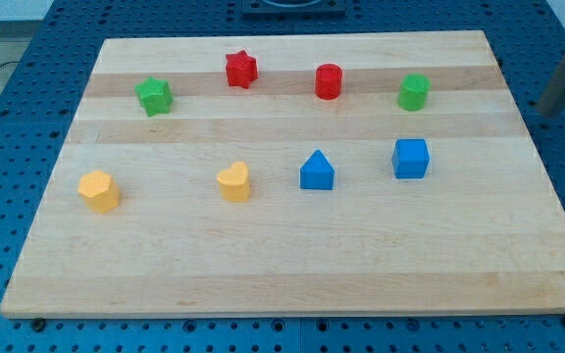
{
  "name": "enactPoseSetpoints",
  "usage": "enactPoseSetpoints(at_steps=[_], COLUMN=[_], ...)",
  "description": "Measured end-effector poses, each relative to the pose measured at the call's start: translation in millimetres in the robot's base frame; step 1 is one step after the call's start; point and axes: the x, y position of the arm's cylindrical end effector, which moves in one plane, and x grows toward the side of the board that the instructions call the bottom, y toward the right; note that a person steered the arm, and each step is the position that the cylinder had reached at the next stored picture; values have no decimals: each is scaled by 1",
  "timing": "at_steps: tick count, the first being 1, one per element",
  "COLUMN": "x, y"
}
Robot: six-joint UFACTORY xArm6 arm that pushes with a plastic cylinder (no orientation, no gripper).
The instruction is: Place red circle to the top right of the blue cube
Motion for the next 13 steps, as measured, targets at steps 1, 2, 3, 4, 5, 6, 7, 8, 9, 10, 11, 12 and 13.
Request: enactPoseSetpoints(at_steps=[1, 2, 3, 4, 5, 6, 7, 8, 9, 10, 11, 12, 13], x=[3, 12, 12, 12, 14, 13, -5, -37, -76, -94, -86, -52, -13], y=[-7, -52, -117, -166, -245, -329, -355, -349, -340, -321, -280, -256, -248])
